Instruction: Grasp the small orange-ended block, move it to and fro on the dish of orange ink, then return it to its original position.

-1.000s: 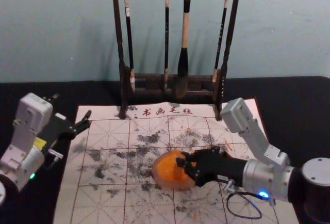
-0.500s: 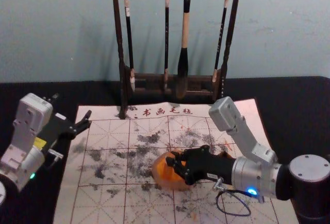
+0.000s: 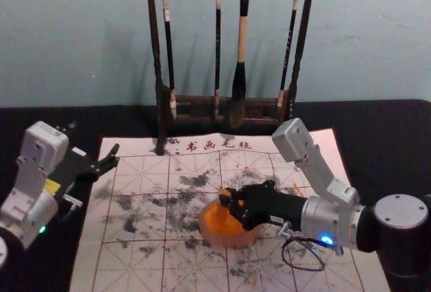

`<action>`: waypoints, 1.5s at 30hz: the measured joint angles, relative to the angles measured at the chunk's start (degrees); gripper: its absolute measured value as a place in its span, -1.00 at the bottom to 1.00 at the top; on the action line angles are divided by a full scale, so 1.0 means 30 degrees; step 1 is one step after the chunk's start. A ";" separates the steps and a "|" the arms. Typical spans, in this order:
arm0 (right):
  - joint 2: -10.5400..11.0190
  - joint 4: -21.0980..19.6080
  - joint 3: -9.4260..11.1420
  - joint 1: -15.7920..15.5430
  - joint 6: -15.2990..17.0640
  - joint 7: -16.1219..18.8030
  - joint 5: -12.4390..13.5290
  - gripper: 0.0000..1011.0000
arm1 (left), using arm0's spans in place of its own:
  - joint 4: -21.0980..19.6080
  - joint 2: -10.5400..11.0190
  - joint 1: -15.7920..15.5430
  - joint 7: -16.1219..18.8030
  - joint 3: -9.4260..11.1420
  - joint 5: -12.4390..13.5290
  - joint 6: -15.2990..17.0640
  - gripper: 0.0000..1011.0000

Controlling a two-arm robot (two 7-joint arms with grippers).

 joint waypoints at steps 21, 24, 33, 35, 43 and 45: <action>0.0232 -0.0067 0.0571 -0.0202 -0.0003 -0.0319 -0.0227 -0.88 | -0.0002 -0.0001 0.0000 0.0000 0.0002 0.0000 0.0001 1.00; 0.0223 -0.0085 0.0596 -0.0216 -0.0002 -0.0319 -0.0244 -0.88 | 0.0000 -0.0001 0.0000 0.0000 0.0001 0.0000 0.0001 1.00; 0.0245 -0.0287 0.0712 -0.0269 0.0010 -0.0255 -0.0251 -0.88 | 0.0000 -0.0001 0.0000 0.0001 0.0000 0.0000 0.0001 1.00; 0.0309 -0.0504 0.0782 -0.0322 0.0015 -0.0225 -0.0191 -0.88 | -0.0001 -0.0001 0.0000 0.0001 0.0001 0.0000 0.0001 1.00; 0.0666 -0.1717 0.1105 -0.0593 0.0051 -0.0211 0.0193 -0.88 | -0.0001 -0.0001 0.0000 0.0001 0.0001 0.0000 0.0001 1.00; 0.0789 -0.2123 0.1220 -0.0672 0.0086 -0.0240 0.0342 -0.88 | -0.0001 -0.0001 0.0000 0.0000 0.0002 0.0001 0.0001 1.00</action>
